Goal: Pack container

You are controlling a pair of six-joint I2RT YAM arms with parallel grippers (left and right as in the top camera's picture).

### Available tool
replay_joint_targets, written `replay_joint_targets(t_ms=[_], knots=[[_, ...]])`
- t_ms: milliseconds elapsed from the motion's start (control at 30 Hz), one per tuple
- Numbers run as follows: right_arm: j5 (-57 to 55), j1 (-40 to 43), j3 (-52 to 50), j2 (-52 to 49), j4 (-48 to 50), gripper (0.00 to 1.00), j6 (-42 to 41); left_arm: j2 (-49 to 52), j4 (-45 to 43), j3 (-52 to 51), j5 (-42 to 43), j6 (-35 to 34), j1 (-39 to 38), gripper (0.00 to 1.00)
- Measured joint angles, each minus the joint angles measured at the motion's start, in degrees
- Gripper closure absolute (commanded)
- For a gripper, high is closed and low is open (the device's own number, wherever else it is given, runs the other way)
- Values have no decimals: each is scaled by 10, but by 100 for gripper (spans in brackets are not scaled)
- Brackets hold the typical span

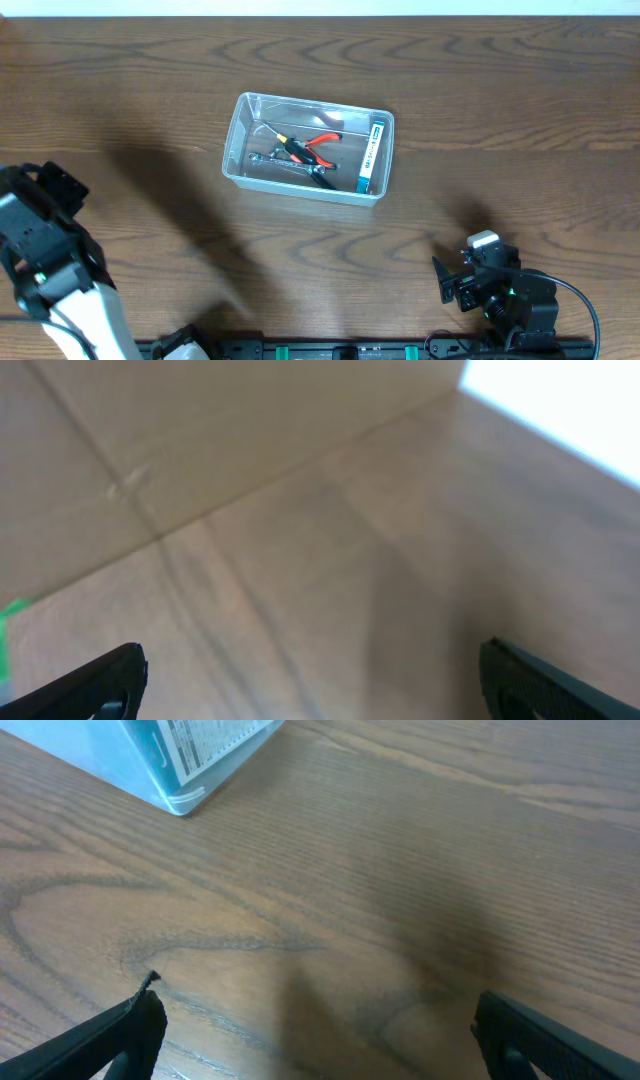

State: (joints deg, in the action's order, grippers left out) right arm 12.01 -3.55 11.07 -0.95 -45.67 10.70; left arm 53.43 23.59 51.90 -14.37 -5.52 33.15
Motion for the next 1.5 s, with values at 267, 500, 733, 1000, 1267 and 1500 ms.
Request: replay_joint_targets(t_ms=[267,500,733,1000,1267,1500], knots=[[0,0,0,0,0,1,0,-97,0,0,0,0,-39,2],[0,0,0,0,0,1,0,-100,10,0,-1,0,-59,2],[0,0,0,0,-1,1,0,-164,54,0,88,0,-159,2],[0,0,0,0,-1,1,0,-199,59,-2,308,0,-198,2],[0,0,0,0,-1,1,0,-278,-129,-128,324,-1,-253,2],[0,0,-1,0,-1,1,0,-365,-194,-288,278,0,-302,2]])
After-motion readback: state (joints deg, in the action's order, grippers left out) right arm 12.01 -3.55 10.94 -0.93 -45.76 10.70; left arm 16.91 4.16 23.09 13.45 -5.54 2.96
